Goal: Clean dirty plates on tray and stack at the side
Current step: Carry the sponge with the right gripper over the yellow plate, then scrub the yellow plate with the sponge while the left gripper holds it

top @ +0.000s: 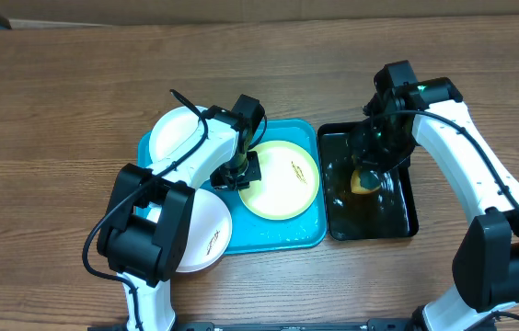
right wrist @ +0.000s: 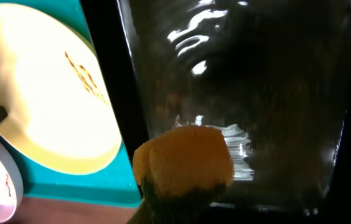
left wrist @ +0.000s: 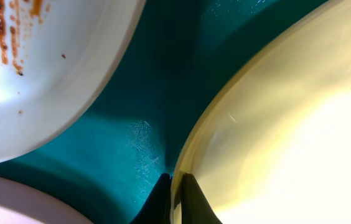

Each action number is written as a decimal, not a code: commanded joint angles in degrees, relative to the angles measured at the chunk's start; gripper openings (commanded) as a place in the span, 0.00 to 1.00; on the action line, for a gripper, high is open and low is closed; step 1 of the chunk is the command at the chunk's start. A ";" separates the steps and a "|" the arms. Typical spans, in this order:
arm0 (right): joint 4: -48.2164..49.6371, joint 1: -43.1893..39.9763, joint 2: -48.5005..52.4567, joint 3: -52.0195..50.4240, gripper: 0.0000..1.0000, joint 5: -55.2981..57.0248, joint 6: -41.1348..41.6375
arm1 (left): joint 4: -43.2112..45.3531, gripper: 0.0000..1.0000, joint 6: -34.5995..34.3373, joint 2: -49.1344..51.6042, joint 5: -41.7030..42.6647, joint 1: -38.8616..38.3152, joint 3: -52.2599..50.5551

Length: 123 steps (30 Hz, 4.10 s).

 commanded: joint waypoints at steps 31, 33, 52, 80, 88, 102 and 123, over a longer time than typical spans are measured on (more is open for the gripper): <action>33.73 20.83 -0.37 -12.70 0.04 9.64 -2.34 | 0.63 0.04 -0.15 1.55 -1.53 -0.26 -1.09; 36.39 20.83 -0.37 -14.10 0.04 9.62 -2.32 | 0.61 0.04 -0.15 1.55 -1.53 -0.26 -1.09; 39.58 21.18 -0.35 -18.73 0.66 10.54 -8.09 | 0.66 0.05 -0.37 1.55 -1.51 -0.26 -1.09; 44.83 23.41 0.50 -21.22 0.43 19.08 -8.11 | 0.68 0.06 -0.35 1.55 -1.53 -0.26 -1.09; 45.68 23.41 0.72 -22.49 0.11 19.12 -8.11 | 0.83 0.05 -1.55 1.55 -1.49 -0.26 -1.09; 48.96 23.41 2.27 -24.11 0.04 20.94 -8.57 | 1.09 0.05 -1.70 1.55 -1.51 -0.26 -1.09; 48.85 23.41 4.17 -24.11 0.04 20.92 -10.12 | 1.09 0.04 -1.86 1.55 -1.53 -0.26 -1.09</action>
